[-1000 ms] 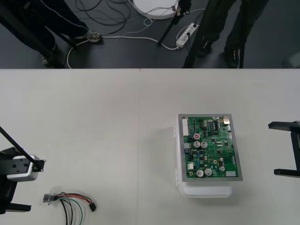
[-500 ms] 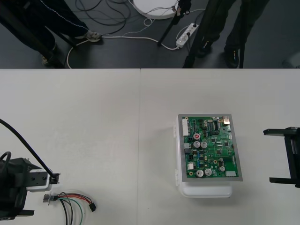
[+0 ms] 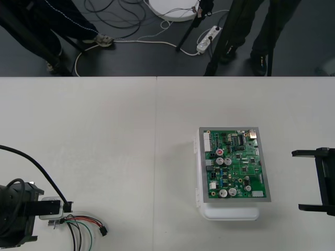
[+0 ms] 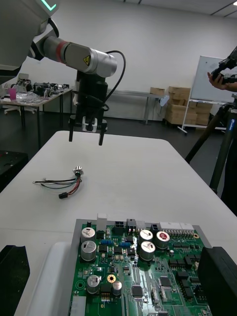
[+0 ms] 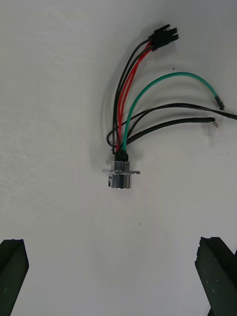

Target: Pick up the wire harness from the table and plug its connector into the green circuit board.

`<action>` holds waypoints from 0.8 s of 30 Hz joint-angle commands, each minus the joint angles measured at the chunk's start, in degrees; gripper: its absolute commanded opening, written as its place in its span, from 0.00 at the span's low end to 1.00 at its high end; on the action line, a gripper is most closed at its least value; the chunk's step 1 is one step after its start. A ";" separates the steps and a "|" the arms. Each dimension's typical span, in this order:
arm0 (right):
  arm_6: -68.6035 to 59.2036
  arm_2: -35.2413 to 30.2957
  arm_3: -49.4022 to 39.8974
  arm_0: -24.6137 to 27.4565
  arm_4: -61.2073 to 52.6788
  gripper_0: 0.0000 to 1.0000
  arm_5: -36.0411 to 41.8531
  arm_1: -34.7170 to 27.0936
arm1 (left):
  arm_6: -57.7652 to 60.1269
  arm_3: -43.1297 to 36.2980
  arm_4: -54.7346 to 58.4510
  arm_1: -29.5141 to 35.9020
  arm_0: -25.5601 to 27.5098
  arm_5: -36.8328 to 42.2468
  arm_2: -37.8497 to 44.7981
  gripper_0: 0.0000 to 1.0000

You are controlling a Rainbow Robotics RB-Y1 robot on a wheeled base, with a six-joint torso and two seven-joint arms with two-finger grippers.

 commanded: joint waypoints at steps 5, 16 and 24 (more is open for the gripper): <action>0.59 0.70 0.10 -1.61 -1.81 1.00 -0.98 -2.79 | 4.89 -1.64 -14.62 -3.75 -2.10 -1.49 -8.28 1.00; 1.29 6.76 -0.17 -3.81 -3.04 1.00 -0.98 -3.67 | 6.21 -0.77 -18.84 -3.75 -5.17 -1.58 -15.66 1.00; 1.47 16.78 3.08 -9.78 -7.17 1.00 -1.42 -3.76 | 6.83 4.60 -18.84 -4.98 -6.32 -0.43 -16.89 1.00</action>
